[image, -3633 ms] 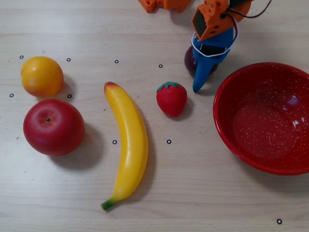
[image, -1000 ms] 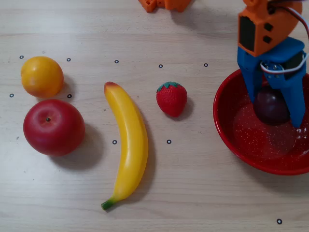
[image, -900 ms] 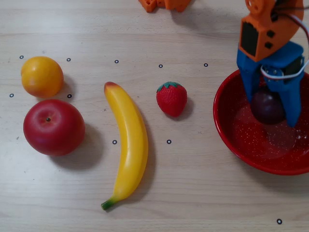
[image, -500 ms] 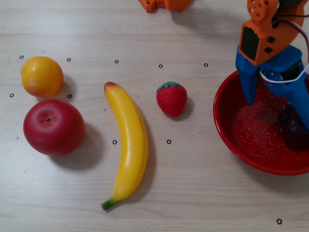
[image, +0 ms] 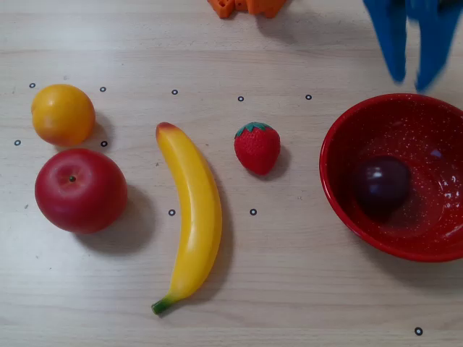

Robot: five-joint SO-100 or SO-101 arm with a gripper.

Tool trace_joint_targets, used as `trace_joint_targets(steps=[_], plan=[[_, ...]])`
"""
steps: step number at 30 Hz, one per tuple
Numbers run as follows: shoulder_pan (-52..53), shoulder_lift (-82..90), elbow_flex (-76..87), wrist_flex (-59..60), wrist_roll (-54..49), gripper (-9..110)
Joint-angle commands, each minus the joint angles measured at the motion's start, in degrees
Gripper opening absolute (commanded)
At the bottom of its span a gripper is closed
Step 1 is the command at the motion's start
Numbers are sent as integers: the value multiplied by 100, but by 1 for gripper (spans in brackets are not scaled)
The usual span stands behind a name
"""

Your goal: Put plum in the red bowl.

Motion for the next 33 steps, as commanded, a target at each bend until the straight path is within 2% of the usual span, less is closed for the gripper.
trace_joint_targets(steps=[1, 8, 20, 33], plan=[[-369, 932, -360, 246, -202, 0], [-844, 2452, 729, 352, -501, 0], [-2004, 5704, 5186, -1863, -519, 0], [-2320, 8262, 9149, -3683, -554, 0]])
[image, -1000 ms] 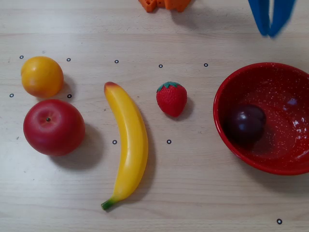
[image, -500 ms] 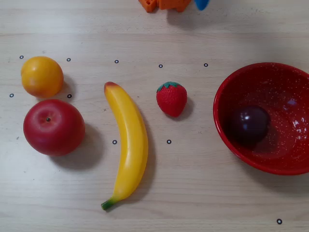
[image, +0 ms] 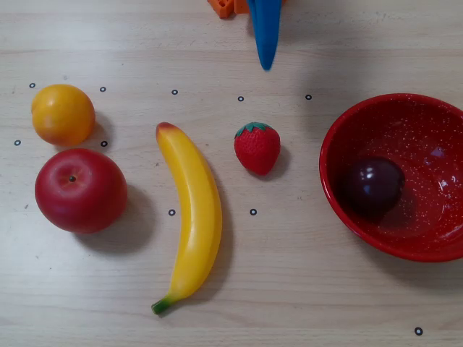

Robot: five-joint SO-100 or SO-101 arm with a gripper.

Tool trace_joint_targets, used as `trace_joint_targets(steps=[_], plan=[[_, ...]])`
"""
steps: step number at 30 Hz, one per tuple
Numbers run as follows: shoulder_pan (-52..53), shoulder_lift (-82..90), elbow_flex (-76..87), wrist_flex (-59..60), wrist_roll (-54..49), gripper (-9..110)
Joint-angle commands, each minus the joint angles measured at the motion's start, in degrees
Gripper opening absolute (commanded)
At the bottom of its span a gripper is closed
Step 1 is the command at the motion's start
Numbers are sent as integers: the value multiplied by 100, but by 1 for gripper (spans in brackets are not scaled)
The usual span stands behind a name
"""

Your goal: Put plum in the red bowl.

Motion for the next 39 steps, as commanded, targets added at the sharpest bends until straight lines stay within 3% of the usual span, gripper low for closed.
trace_joint_targets(steps=[1, 6, 15, 39], plan=[[-167, 492, 448, -598, -53, 0], [-202, 1257, 2004, -1538, 0, 0], [-158, 1266, 2004, -141, -580, 0], [-97, 1257, 2004, -88, -483, 0]])
